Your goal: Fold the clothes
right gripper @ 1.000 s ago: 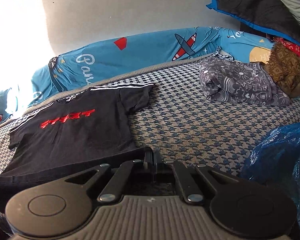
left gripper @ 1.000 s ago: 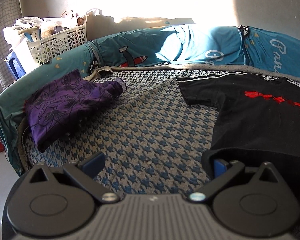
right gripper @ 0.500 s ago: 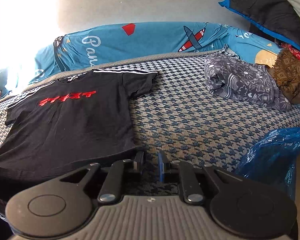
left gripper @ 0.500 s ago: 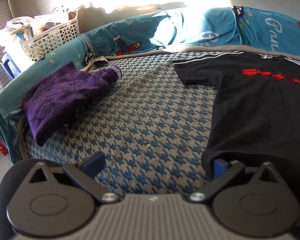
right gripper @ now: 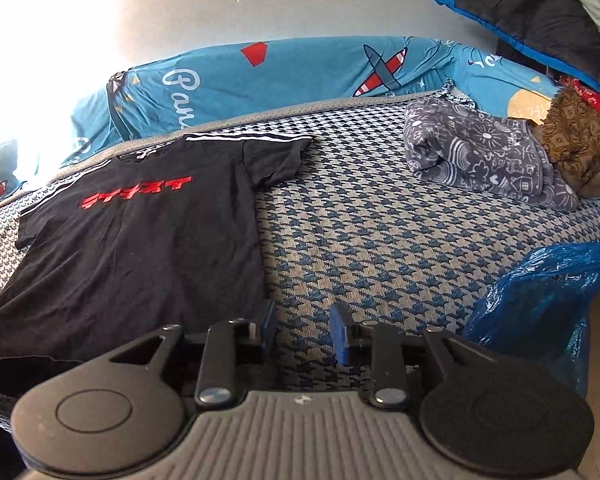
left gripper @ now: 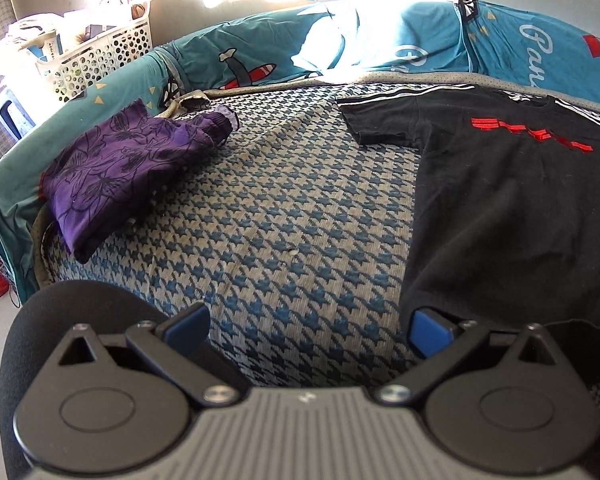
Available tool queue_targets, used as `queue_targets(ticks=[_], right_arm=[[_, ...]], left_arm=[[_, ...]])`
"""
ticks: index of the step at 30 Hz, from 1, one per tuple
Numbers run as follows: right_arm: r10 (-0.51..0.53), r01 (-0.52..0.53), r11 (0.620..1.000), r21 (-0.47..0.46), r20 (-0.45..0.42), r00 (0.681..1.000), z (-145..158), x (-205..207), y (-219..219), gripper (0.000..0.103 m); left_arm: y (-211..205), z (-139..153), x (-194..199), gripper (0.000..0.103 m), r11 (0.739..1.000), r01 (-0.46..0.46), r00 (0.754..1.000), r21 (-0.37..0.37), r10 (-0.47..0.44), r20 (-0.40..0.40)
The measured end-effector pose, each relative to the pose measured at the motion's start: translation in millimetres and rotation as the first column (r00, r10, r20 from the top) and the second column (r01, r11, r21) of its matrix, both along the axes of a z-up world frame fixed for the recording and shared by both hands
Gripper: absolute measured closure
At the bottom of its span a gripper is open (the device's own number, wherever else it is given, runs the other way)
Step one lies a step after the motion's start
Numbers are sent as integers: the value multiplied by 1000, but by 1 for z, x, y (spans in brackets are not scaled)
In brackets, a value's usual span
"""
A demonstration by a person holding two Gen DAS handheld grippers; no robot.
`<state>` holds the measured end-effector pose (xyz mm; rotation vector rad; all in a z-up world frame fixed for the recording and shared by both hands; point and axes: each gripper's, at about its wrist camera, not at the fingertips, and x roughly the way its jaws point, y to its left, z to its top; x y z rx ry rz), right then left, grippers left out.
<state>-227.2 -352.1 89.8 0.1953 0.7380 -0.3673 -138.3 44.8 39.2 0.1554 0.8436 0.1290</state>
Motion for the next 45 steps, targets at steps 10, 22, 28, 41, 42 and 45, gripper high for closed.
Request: queue_targets(ticks=[10, 22, 28, 41, 42, 45], right_arm=[[74, -75, 996, 50, 14, 997, -8, 23, 16, 75], [138, -145, 978, 149, 55, 989, -11, 70, -4, 74], [119, -129, 956, 265, 54, 991, -24, 97, -24, 74], [64, -64, 940, 336, 11, 998, -55, 187, -72, 74], [55, -54, 935, 349, 8, 998, -58, 194, -76, 74], [33, -26, 926, 376, -10, 999, -67, 208, -85, 74]], left_arm=[[5, 17, -10, 0, 999, -4, 999, -55, 6, 35], [-44, 14, 26, 0, 980, 175, 983, -100, -167, 81], [-71, 1, 57, 0, 952, 281, 960, -125, -277, 47], [-113, -33, 144, 0, 891, 434, 896, -132, -442, -40], [-113, -36, 150, 0, 893, 428, 898, -138, -437, -42], [-114, -43, 163, 0, 900, 407, 907, -154, -419, -49]])
